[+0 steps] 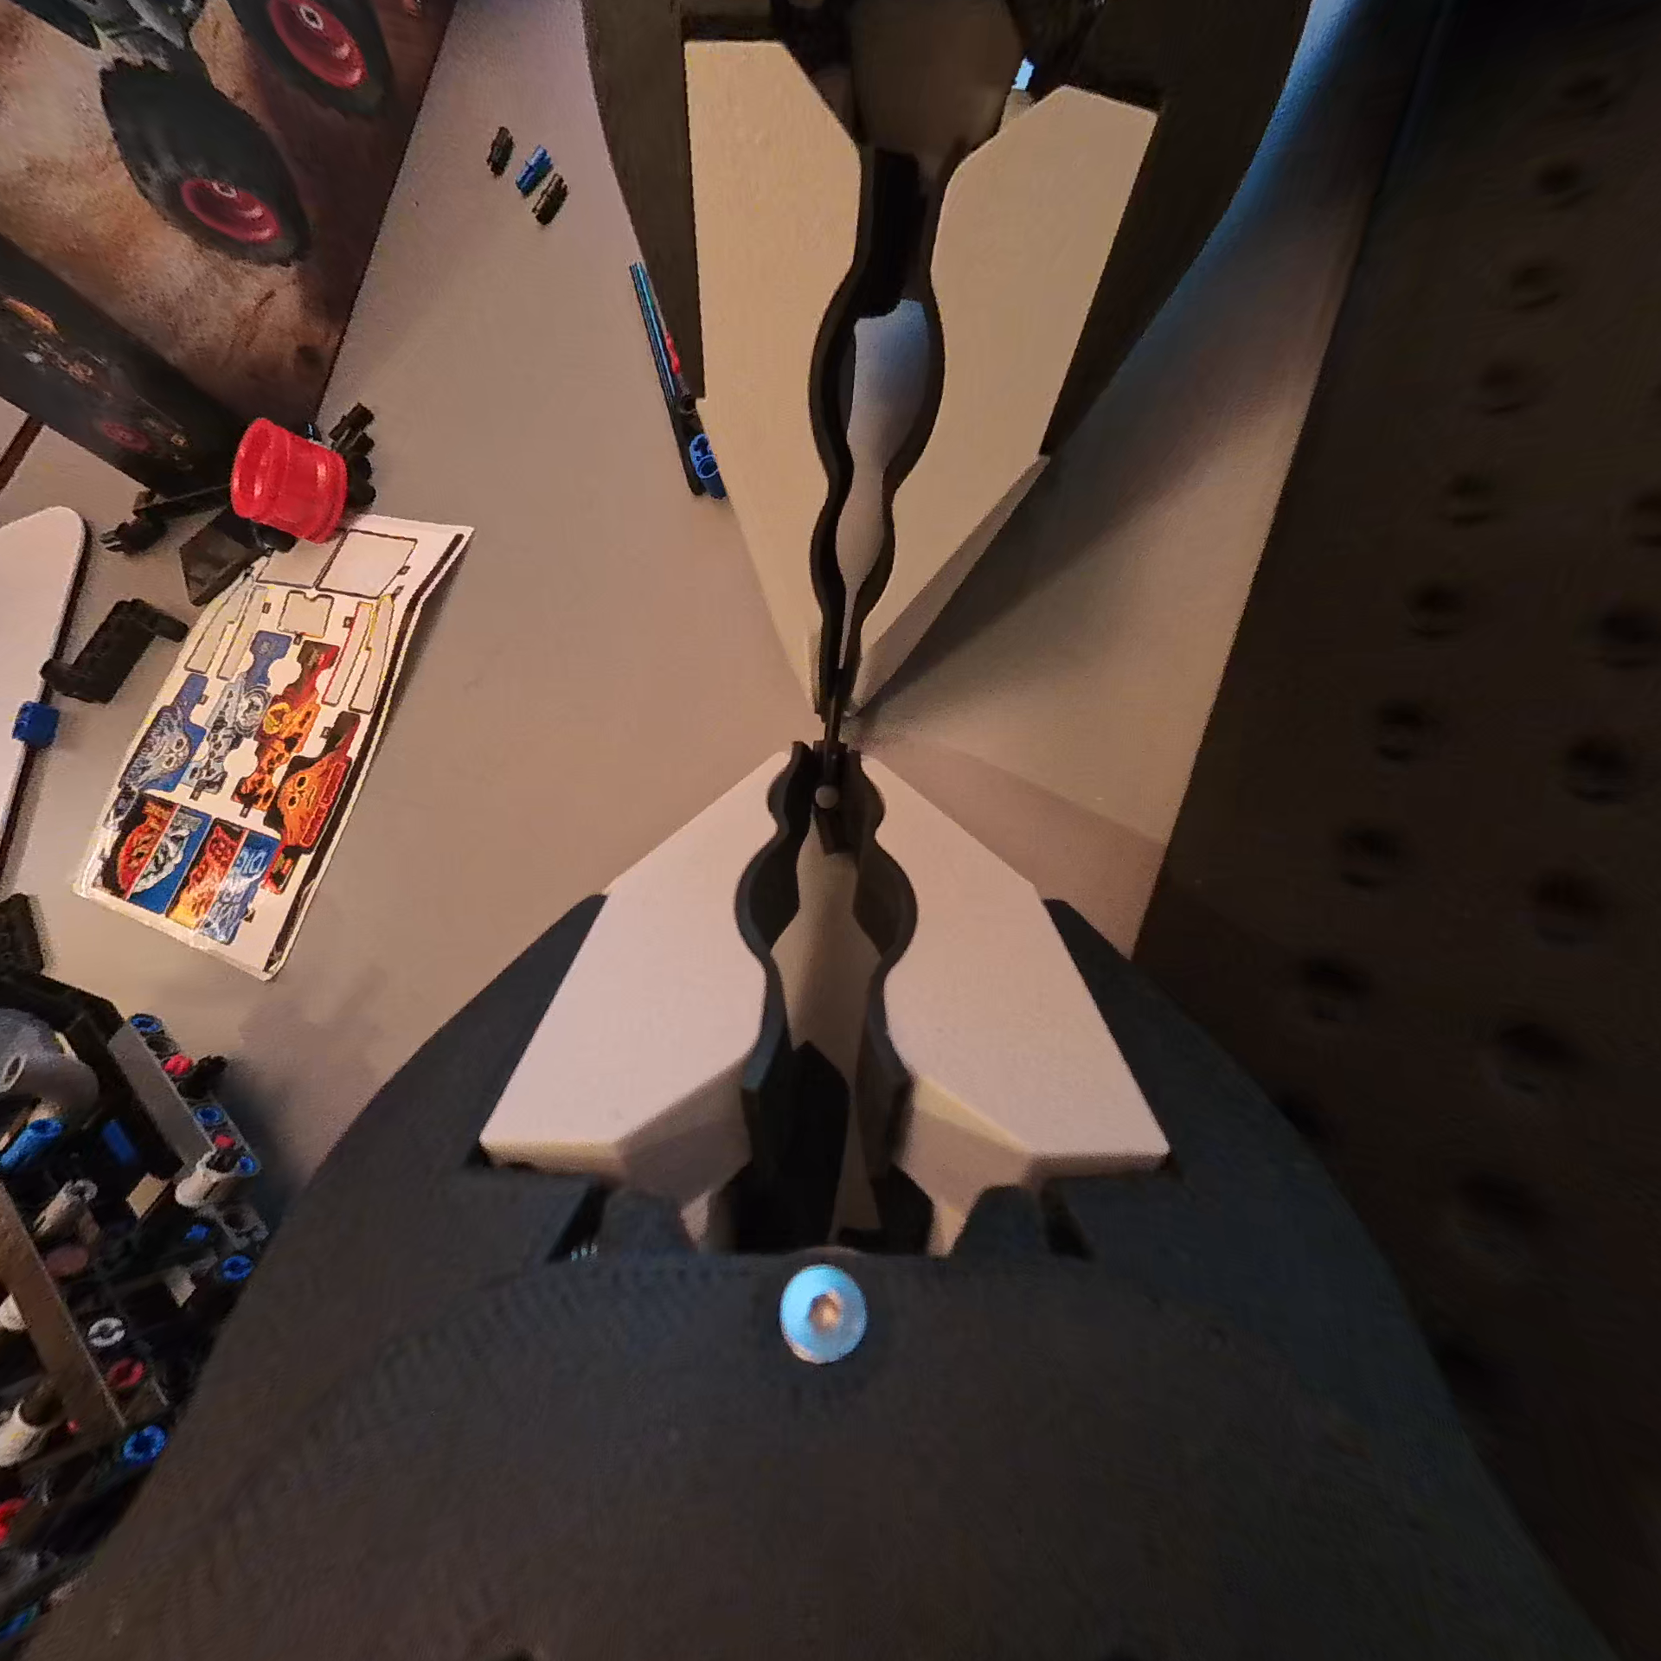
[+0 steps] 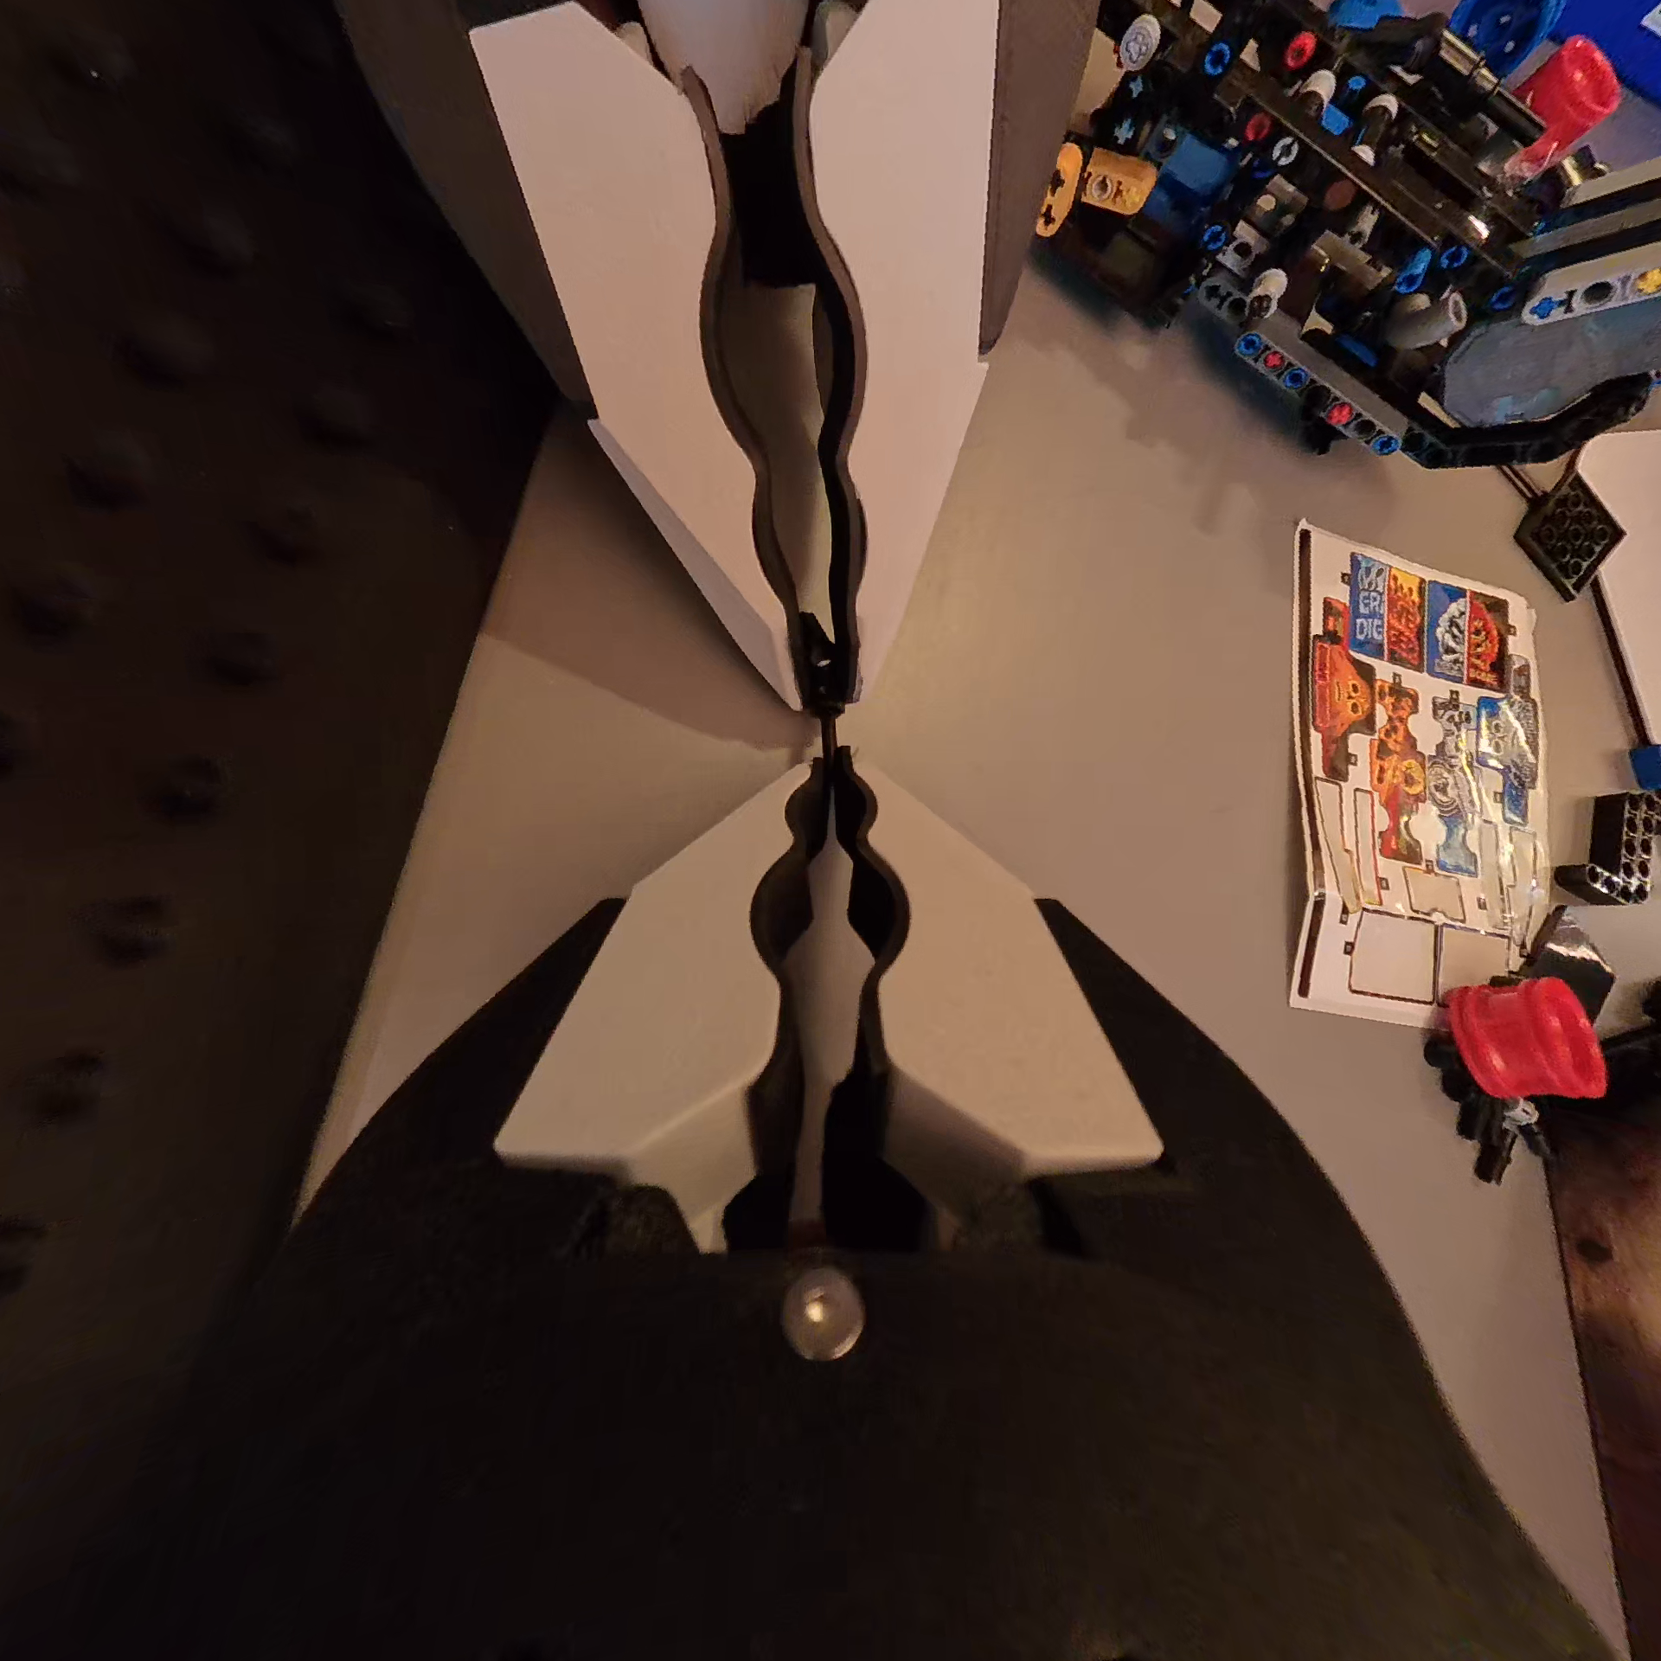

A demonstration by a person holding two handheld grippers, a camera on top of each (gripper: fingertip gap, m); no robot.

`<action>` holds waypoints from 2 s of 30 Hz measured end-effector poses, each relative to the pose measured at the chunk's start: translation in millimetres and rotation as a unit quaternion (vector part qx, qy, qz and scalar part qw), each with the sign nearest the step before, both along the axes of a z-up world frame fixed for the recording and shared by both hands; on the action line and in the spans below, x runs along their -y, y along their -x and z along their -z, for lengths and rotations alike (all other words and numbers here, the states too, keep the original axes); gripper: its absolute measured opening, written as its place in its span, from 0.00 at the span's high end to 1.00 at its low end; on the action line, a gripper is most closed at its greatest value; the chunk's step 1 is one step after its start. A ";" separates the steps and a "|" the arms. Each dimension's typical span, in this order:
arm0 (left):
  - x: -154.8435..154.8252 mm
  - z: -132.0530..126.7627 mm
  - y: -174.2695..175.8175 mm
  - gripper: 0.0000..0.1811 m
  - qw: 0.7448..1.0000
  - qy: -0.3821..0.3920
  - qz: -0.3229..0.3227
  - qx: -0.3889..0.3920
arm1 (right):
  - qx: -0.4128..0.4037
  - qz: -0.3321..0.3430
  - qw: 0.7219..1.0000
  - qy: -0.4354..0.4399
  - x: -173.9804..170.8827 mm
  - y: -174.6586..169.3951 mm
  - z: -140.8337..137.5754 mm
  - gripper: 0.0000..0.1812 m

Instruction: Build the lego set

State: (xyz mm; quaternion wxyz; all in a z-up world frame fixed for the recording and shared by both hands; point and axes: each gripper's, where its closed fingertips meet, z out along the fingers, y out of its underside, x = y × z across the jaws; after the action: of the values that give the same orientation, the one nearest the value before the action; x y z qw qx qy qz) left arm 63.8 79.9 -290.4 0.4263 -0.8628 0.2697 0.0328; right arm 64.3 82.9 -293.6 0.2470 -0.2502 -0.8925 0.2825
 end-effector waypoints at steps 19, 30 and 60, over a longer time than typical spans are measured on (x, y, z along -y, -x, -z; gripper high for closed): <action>-13.7 -25.3 8.3 0.96 0.998 -0.054 -0.007 -0.018 | -0.046 0.030 0.998 0.029 -9.4 3.3 -36.7 1.00; -28.1 -64.9 18.4 0.97 0.991 -0.129 -0.034 -0.025 | -0.001 0.027 1.000 -0.006 -2.8 21.6 -82.8 1.00; -43.1 -98.0 50.8 0.97 0.981 -0.173 -0.063 -0.061 | -0.160 0.071 0.979 0.105 -31.0 36.7 -114.3 1.00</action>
State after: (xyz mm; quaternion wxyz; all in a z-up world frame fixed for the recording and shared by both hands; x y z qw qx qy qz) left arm 13.0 123.0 -192.4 0.5492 -0.7876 0.2304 0.1582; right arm 27.6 113.8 -179.3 0.3783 -0.2891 -0.7866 0.3932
